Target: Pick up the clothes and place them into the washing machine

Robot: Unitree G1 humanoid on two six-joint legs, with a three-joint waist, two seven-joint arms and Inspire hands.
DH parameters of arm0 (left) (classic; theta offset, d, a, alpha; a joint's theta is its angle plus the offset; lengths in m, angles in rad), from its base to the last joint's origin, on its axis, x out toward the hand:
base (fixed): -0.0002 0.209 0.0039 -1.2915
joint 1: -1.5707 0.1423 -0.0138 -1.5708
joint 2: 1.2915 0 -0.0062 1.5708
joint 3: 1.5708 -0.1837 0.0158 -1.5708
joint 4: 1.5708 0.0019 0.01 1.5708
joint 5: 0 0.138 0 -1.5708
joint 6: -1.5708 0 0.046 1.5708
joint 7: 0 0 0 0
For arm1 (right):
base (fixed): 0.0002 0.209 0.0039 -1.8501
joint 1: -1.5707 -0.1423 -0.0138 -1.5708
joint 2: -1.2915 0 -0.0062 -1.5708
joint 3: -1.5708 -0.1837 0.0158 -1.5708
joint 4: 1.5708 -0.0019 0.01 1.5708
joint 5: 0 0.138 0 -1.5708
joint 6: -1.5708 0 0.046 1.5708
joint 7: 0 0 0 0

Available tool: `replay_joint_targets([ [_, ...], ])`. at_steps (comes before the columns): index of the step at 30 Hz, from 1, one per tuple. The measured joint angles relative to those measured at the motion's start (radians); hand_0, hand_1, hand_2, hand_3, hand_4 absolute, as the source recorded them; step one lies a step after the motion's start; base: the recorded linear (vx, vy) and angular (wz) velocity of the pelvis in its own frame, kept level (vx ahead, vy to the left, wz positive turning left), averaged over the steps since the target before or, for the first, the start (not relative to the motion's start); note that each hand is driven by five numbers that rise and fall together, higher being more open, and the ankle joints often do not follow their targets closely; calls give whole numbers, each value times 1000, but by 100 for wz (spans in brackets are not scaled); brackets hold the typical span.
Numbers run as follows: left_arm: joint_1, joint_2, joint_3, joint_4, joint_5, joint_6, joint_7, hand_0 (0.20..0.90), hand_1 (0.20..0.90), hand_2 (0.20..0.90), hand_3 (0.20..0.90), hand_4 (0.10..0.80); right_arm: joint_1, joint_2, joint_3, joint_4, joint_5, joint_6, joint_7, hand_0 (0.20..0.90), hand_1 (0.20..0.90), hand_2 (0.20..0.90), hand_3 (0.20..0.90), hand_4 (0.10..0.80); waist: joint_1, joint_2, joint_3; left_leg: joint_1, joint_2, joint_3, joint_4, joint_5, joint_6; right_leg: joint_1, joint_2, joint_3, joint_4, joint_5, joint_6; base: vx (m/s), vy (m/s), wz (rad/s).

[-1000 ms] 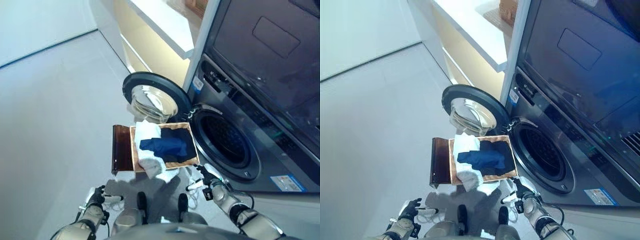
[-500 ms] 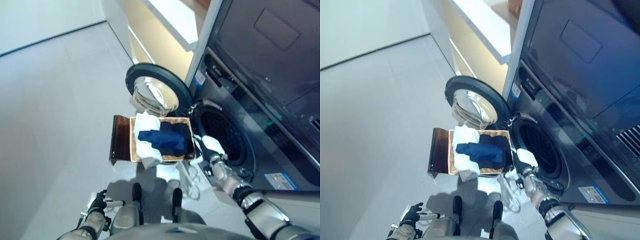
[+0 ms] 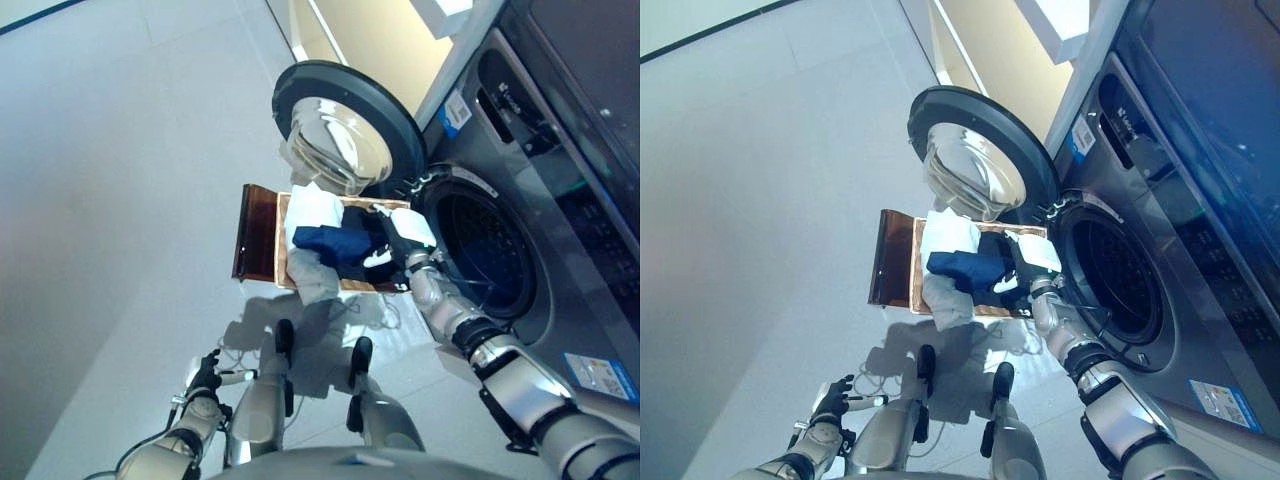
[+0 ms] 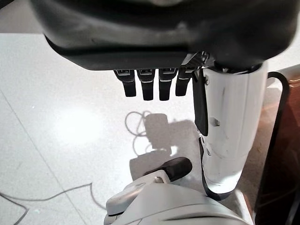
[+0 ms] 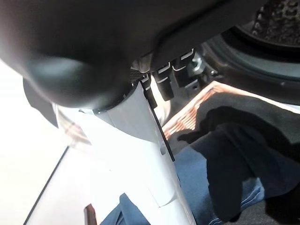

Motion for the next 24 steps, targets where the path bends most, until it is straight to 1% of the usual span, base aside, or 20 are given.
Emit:
replay_joint_targets([
  [4,-7,10,1,-1,-2,0,1,900,900,900,900,800,0,2,4,0,0,0,0,900,900,900,900,800,4,-18,10,3,-3,1,0,-3,-4,-1,0,1,8,0,0,9,55,-1],
  [5,-12,10,1,-1,-2,2,1,900,900,900,900,800,0,1,4,0,0,0,0,900,900,900,900,800,-5,-19,13,4,-5,-2,0,-5,-2,-6,1,5,26,-6,0,-17,66,13],
  [6,-18,11,0,1,-3,8,2,900,900,900,900,800,-1,1,5,0,0,0,0,900,900,900,900,800,-17,-18,20,6,0,-10,0,-3,-1,-23,1,37,79,-34,6,-39,31,15],
  [7,-21,13,-1,0,-5,7,2,900,900,900,900,800,-1,1,5,0,1,2,0,900,900,900,900,800,-17,-18,22,5,1,-13,0,-2,0,-37,0,61,104,-40,12,-54,-82,9],
  [8,-29,15,-1,0,-6,5,2,900,900,900,900,800,-6,0,8,-1,2,2,0,900,900,900,900,800,-15,-17,30,5,3,-17,0,3,4,-57,-5,101,136,-48,17,-39,-102,-6],
  [9,-41,17,0,0,-9,5,7,900,900,900,900,800,-10,-1,9,1,5,6,-13,900,900,900,900,800,-11,-21,36,-3,-2,-13,0,5,5,-69,-12,138,134,-52,29,-10,-152,-5],
  [10,-47,21,0,-1,-12,2,15,900,900,900,900,800,-12,0,10,0,10,7,-20,900,900,900,900,800,-11,-25,36,-14,-7,-13,0,8,3,-68,-15,146,123,-53,29,27,-114,2],
  [11,-57,26,2,-4,-19,-1,31,900,900,900,900,800,-24,2,11,0,10,13,-22,900,900,900,900,800,-5,-28,43,-28,-8,-15,0,16,-2,-71,-17,142,96,-51,45,50,-154,5],
  [12,-55,30,2,-5,-21,-1,47,900,900,900,900,800,-32,6,12,0,10,17,-22,900,900,900,900,800,1,-24,45,-43,-1,-18,0,21,-8,-71,-11,136,69,-33,38,36,-92,3],
  [13,-55,30,2,-5,-21,-1,47,900,900,900,900,800,-32,6,12,0,10,17,-22,900,900,900,900,800,1,-24,45,-43,-1,-18,0,21,-8,-71,-11,136,69,-33,38,67,-83,2],
  [14,-47,30,4,-5,-22,1,53,900,900,900,900,800,-33,2,11,-1,10,20,-21,900,900,900,900,800,16,-23,45,-51,7,-20,0,24,-14,-64,0,131,37,-15,30,51,-61,0],
  [16,-25,25,7,-5,-22,2,53,900,900,900,900,800,-35,-3,7,-6,12,21,-21,900,900,900,900,800,18,-23,45,-51,14,-25,0,26,-17,-46,7,119,11,-6,24,38,-53,11],
  [18,-11,22,1,-5,-23,5,50,900,900,900,900,800,-39,-28,5,-39,22,24,-26,900,900,900,900,800,16,-23,45,-58,21,-39,0,32,-20,-39,15,101,3,-6,20,-9,-6,22],
  [21,-13,22,-5,-8,-23,1,49,900,900,900,900,800,-69,-52,-13,-56,27,28,-47,900,900,900,900,800,14,-18,47,-87,21,-57,0,37,-25,-59,17,82,5,-8,17,-28,11,18],
  [24,-15,21,-6,-10,-23,0,48,900,900,900,900,800,-102,-78,-26,-75,32,41,-63,900,900,900,900,800,17,-5,53,-104,14,-63,0,40,-23,-74,10,77,9,-10,15,-18,19,9],
])
